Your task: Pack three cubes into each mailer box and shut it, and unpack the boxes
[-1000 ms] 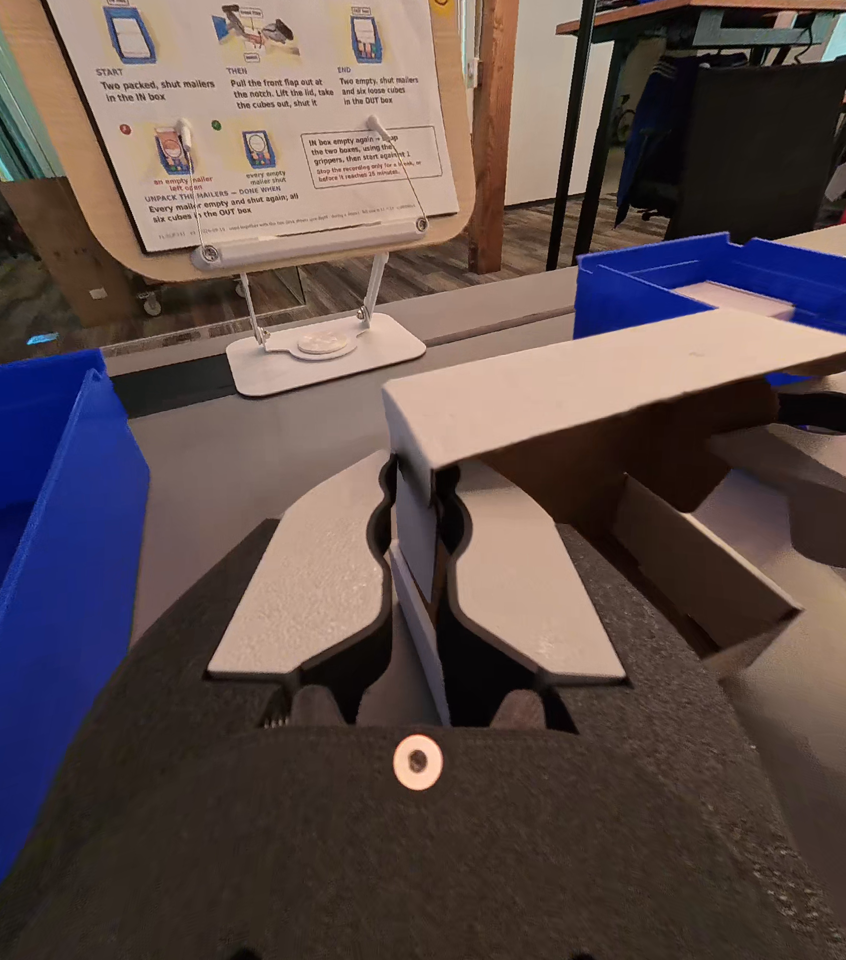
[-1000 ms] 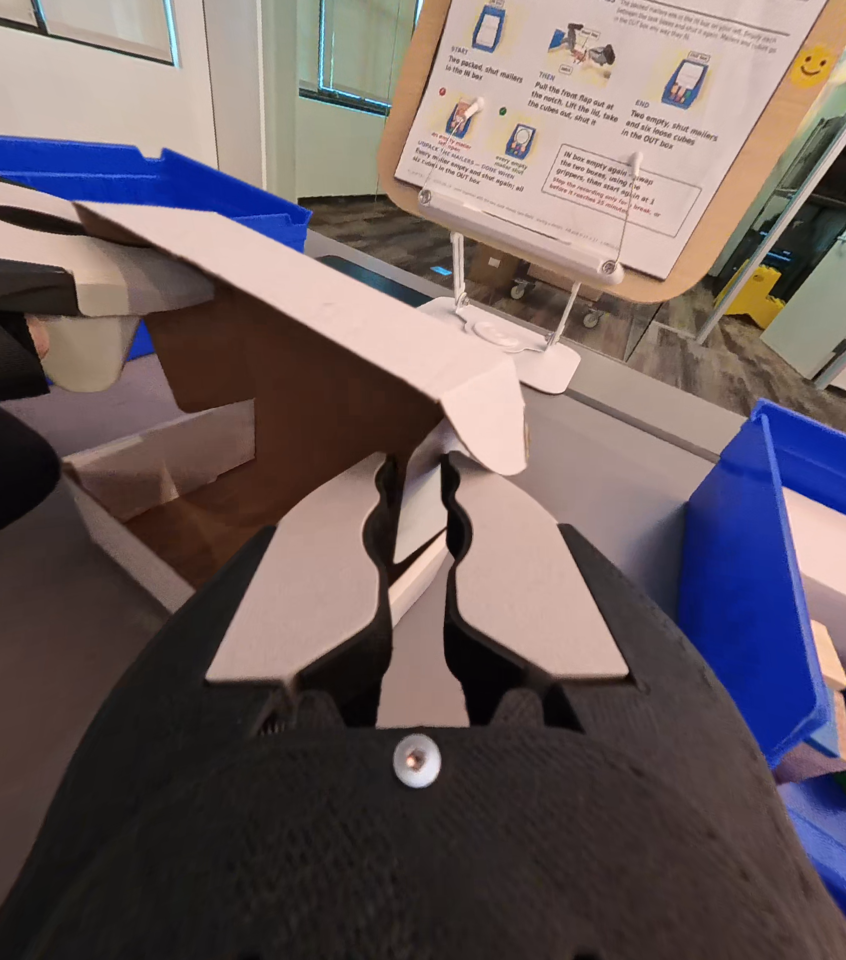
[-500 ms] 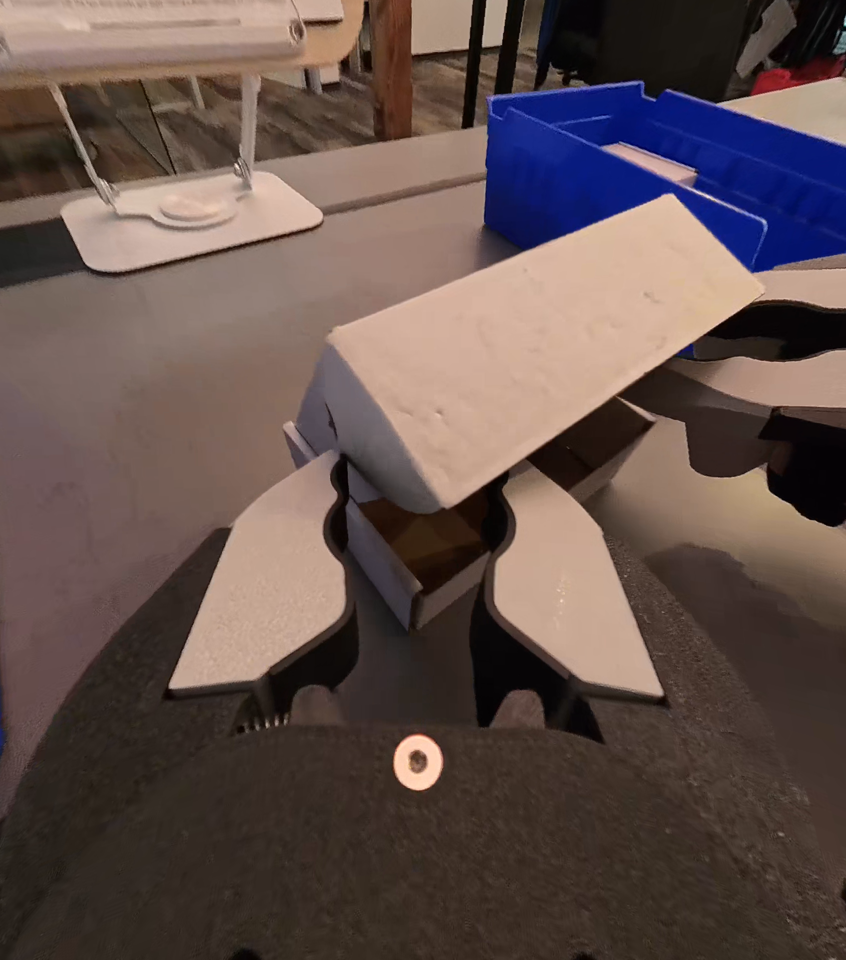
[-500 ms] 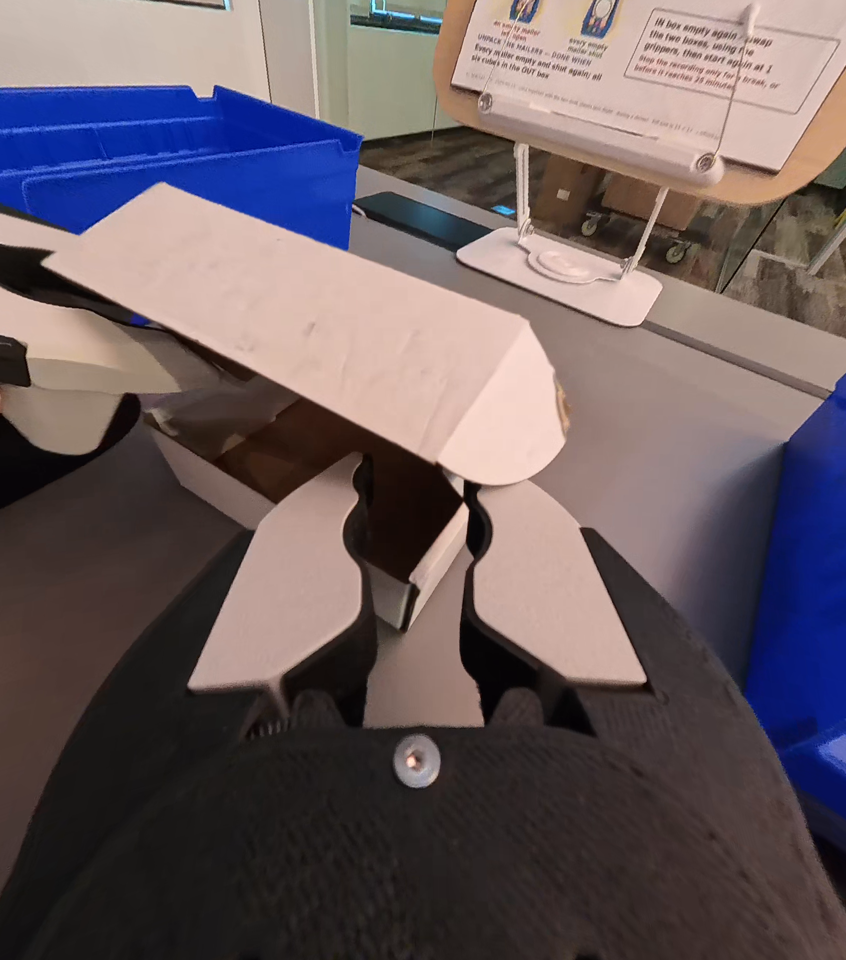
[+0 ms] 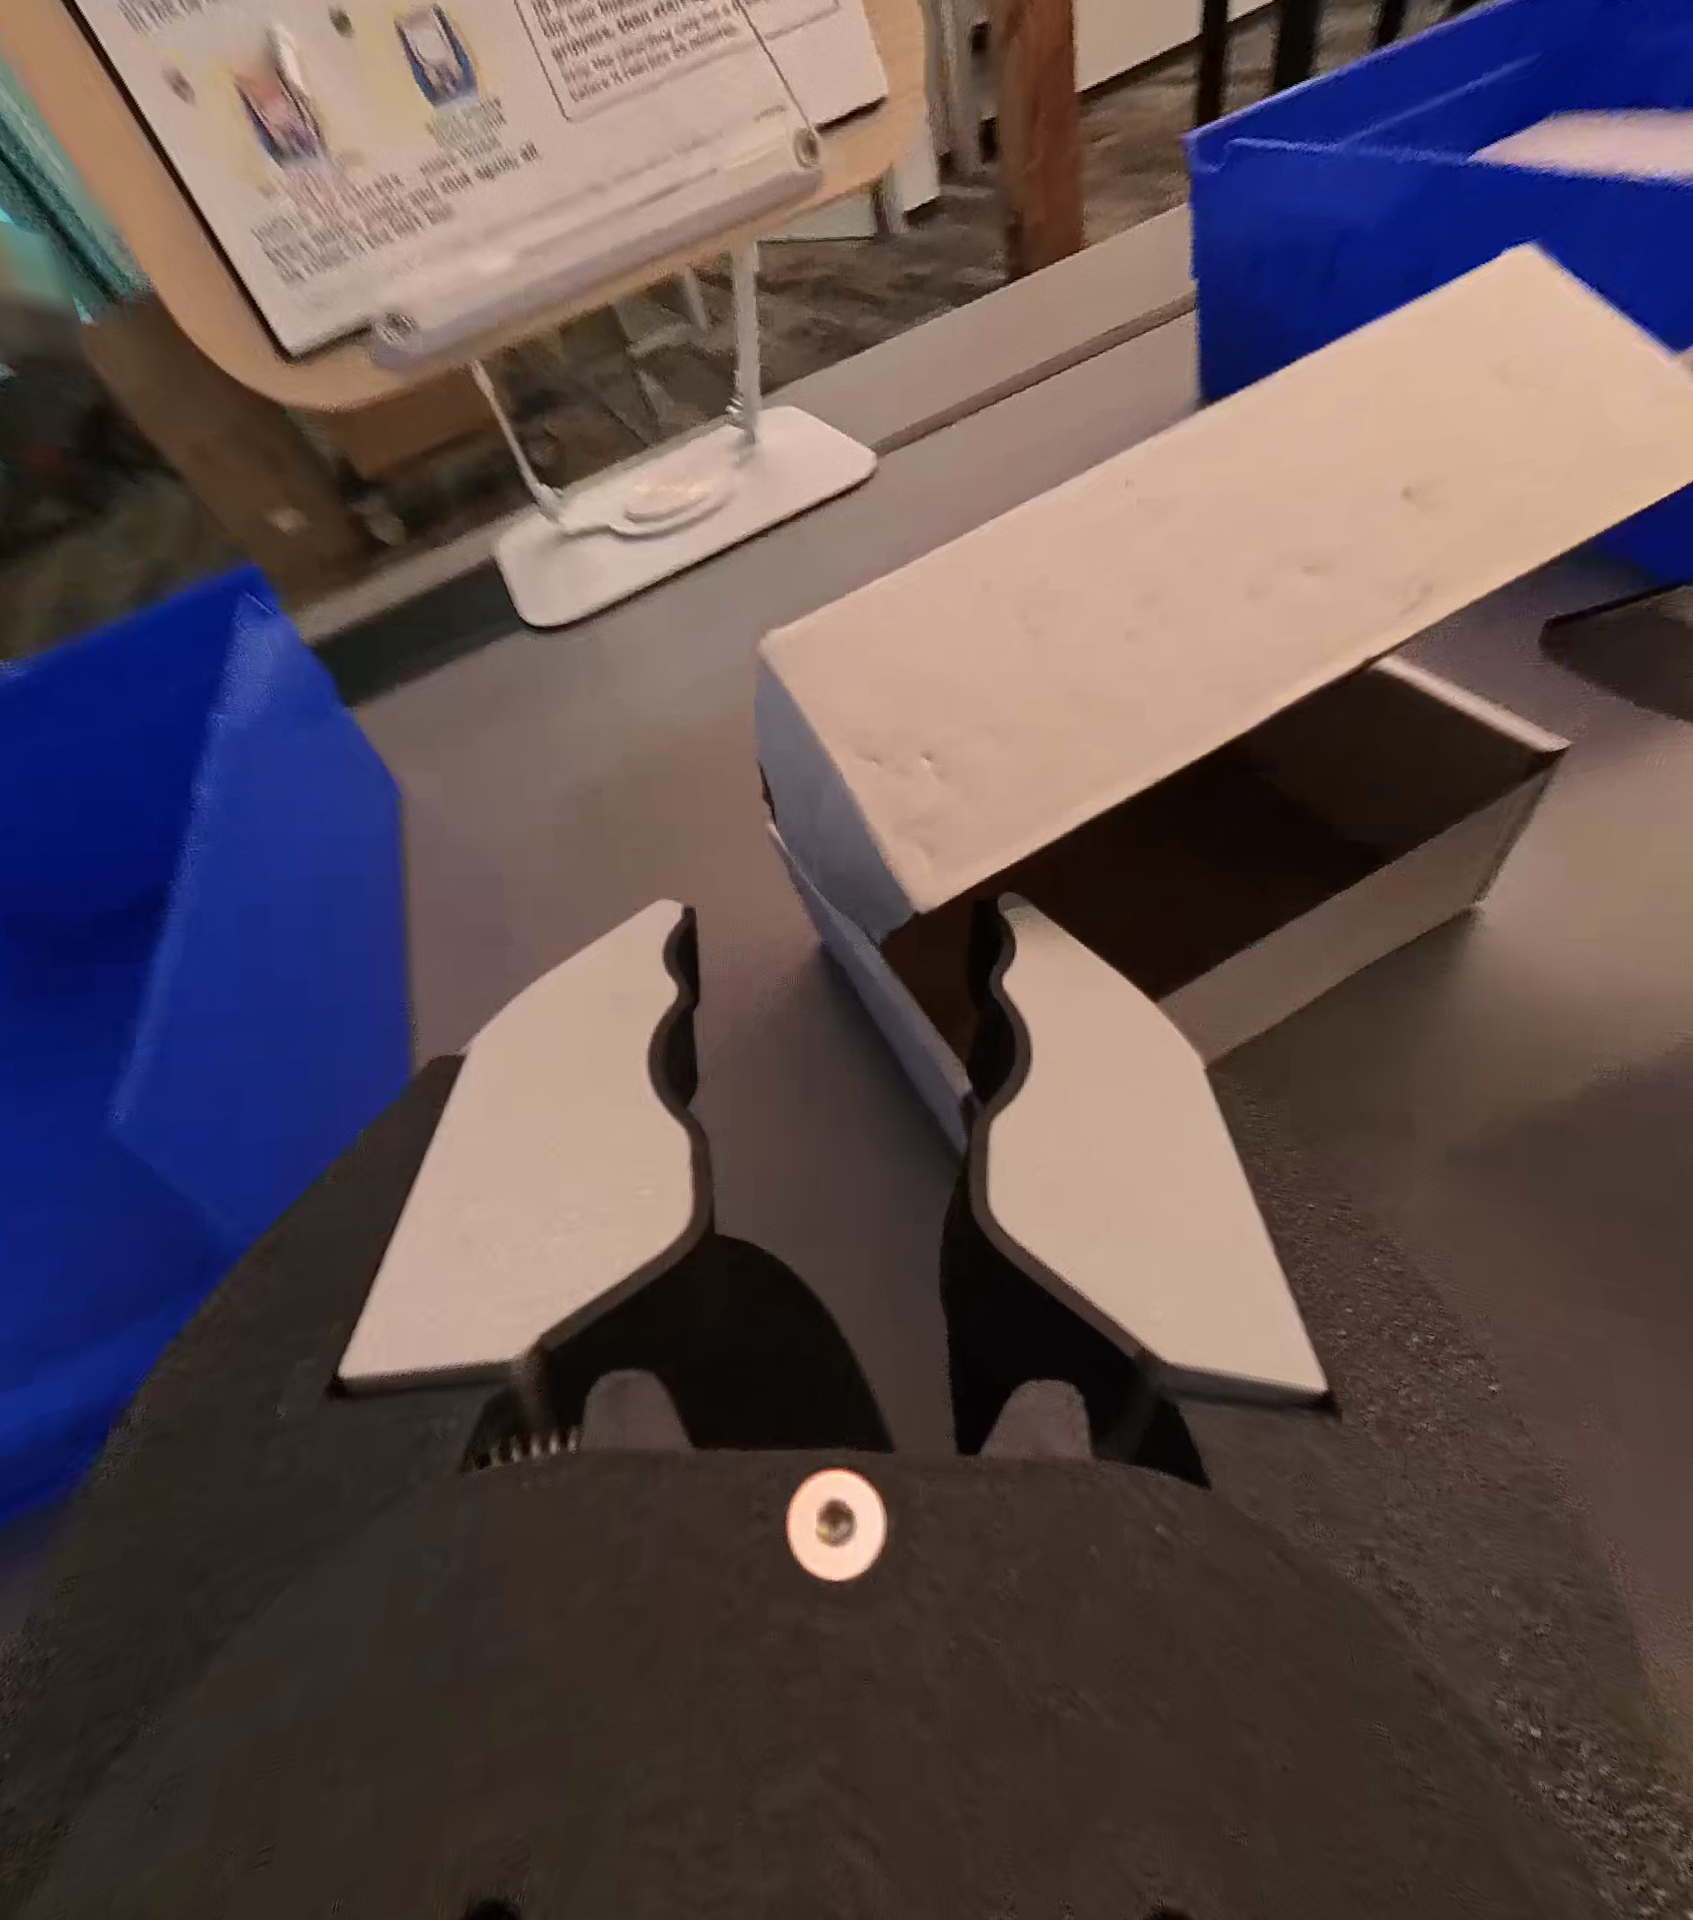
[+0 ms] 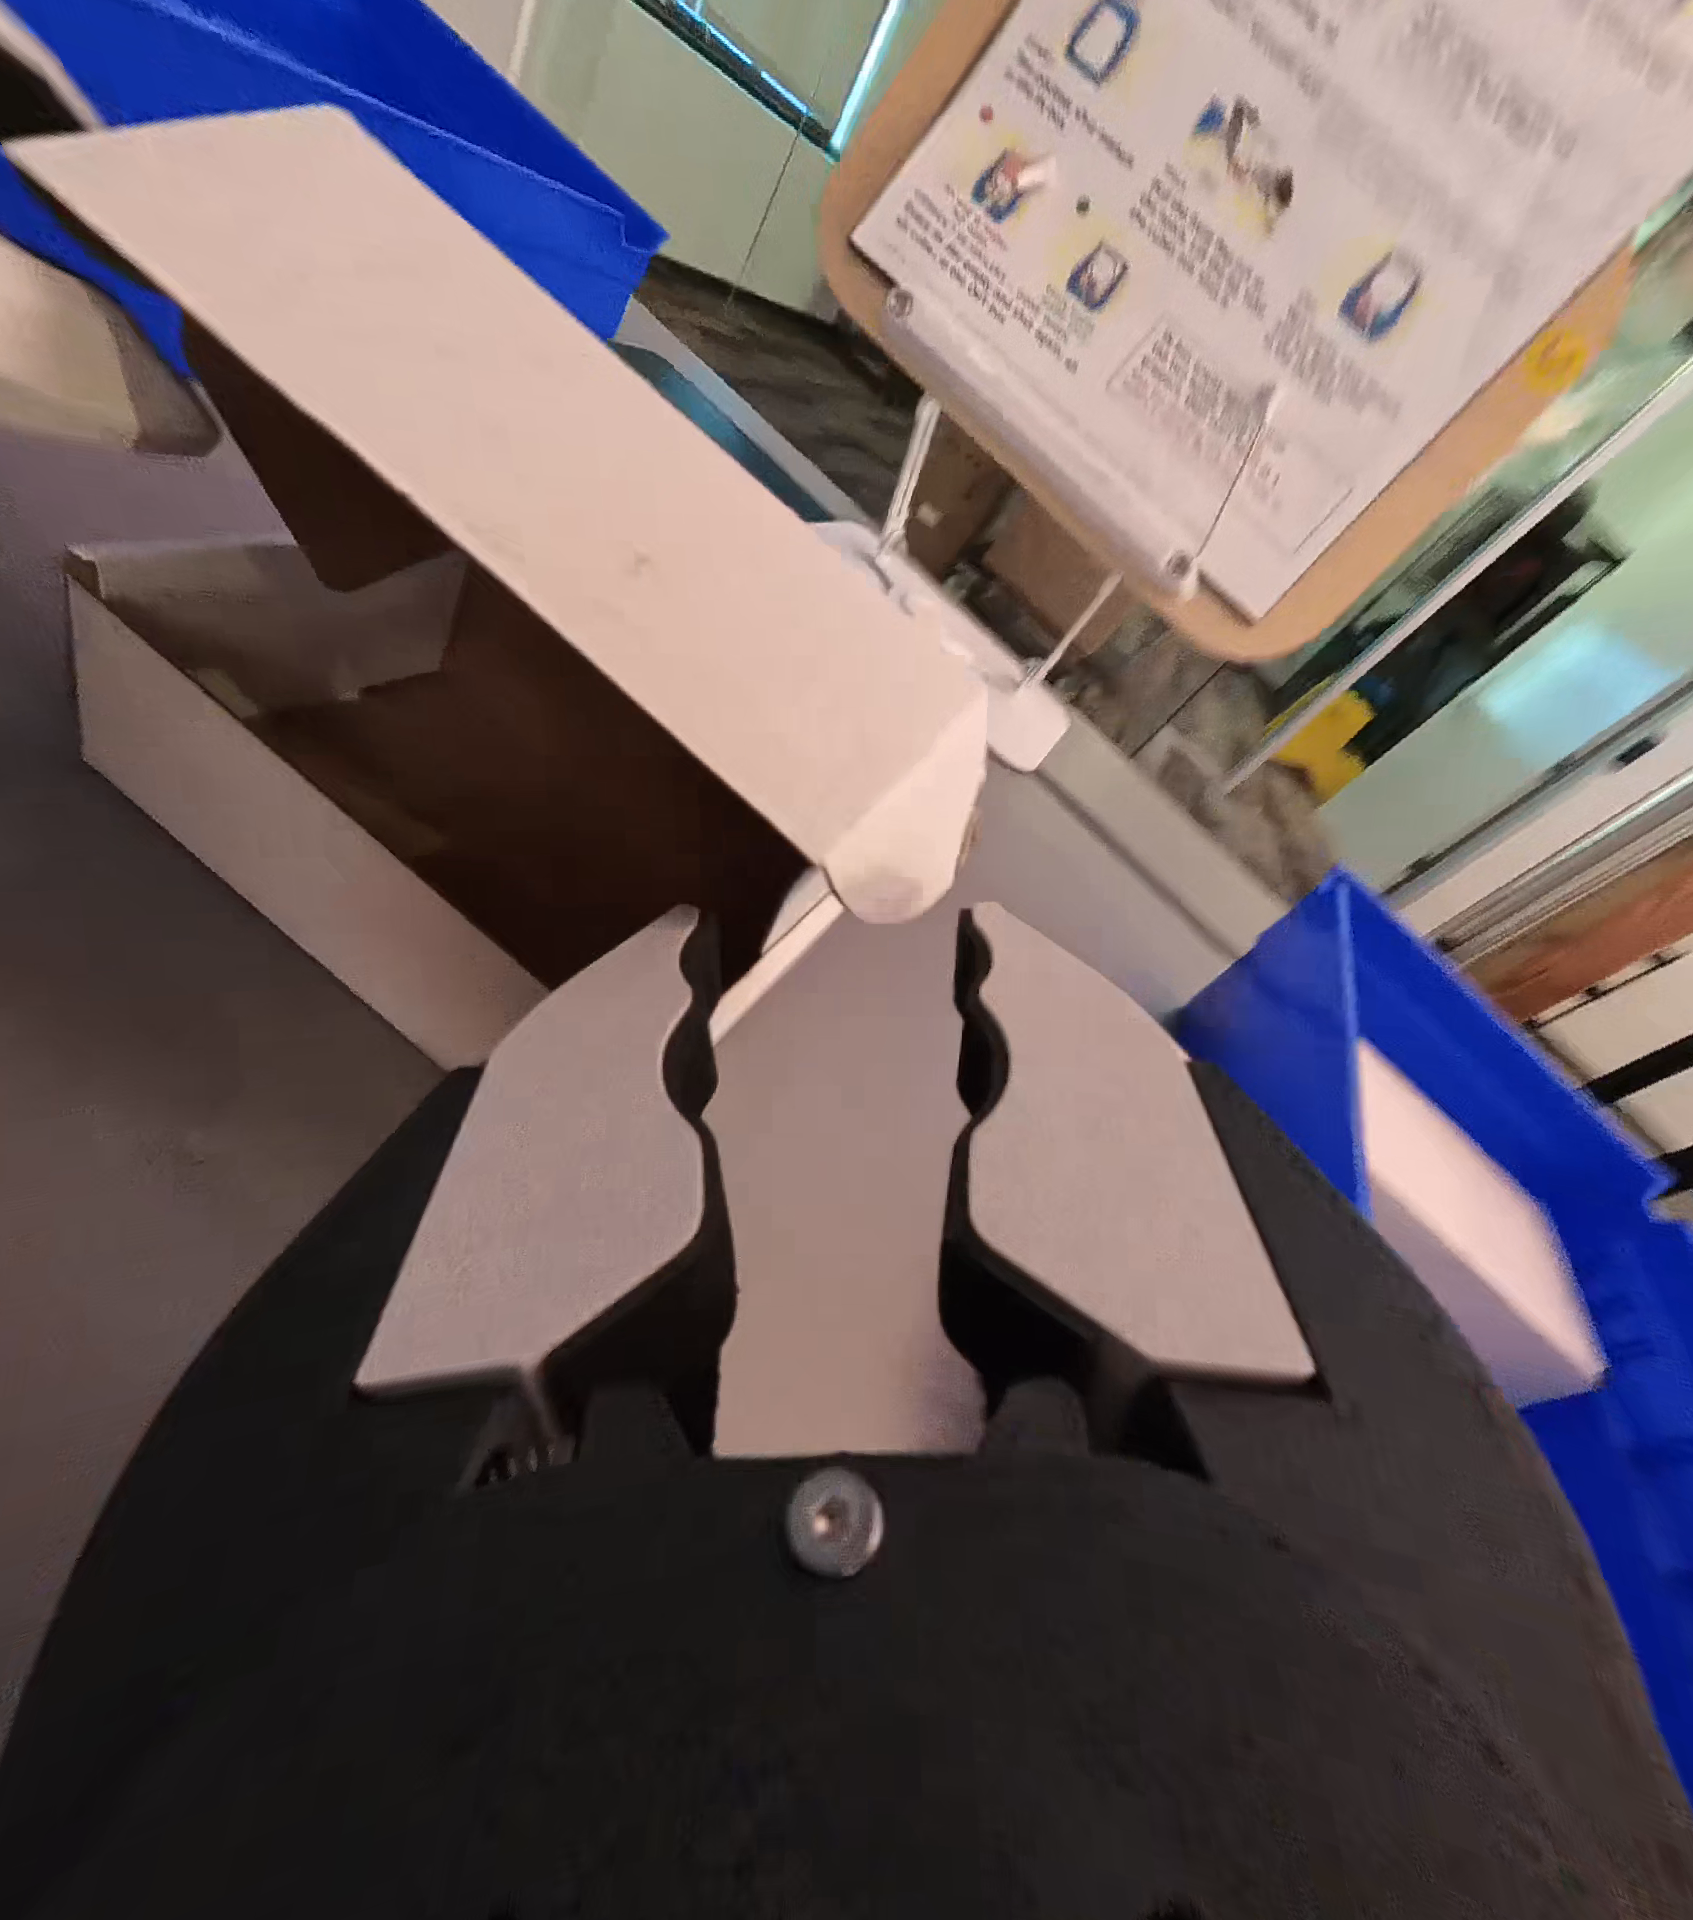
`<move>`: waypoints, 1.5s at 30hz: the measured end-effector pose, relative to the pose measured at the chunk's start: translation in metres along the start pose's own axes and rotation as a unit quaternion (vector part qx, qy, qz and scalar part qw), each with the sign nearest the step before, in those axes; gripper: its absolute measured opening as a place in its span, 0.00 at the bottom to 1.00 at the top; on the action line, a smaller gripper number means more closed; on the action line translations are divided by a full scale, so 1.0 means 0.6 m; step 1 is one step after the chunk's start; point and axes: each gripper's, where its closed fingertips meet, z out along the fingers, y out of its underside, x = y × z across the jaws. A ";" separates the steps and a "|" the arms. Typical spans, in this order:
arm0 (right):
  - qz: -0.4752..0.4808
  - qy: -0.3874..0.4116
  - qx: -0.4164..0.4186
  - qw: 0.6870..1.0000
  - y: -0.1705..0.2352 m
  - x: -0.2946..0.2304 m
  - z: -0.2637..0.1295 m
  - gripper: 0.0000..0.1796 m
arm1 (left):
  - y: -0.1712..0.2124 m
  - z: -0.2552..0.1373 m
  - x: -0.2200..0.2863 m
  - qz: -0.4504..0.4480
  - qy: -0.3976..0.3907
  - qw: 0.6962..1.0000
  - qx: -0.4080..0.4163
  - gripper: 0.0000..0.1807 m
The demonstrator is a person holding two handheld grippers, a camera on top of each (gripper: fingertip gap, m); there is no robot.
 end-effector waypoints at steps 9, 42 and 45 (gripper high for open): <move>-0.011 0.040 -0.009 0.999 -0.025 0.010 0.009 0.07 | -0.032 -0.001 0.016 0.070 -0.013 0.997 0.037 0.11; 0.214 -0.196 -0.168 0.942 0.074 -0.095 -0.024 0.13 | 0.095 -0.027 0.095 -0.069 0.154 0.975 -0.146 0.18; 0.249 -0.243 -0.154 0.925 0.067 -0.104 -0.028 0.21 | 0.098 -0.027 0.097 -0.071 0.161 0.973 -0.150 0.21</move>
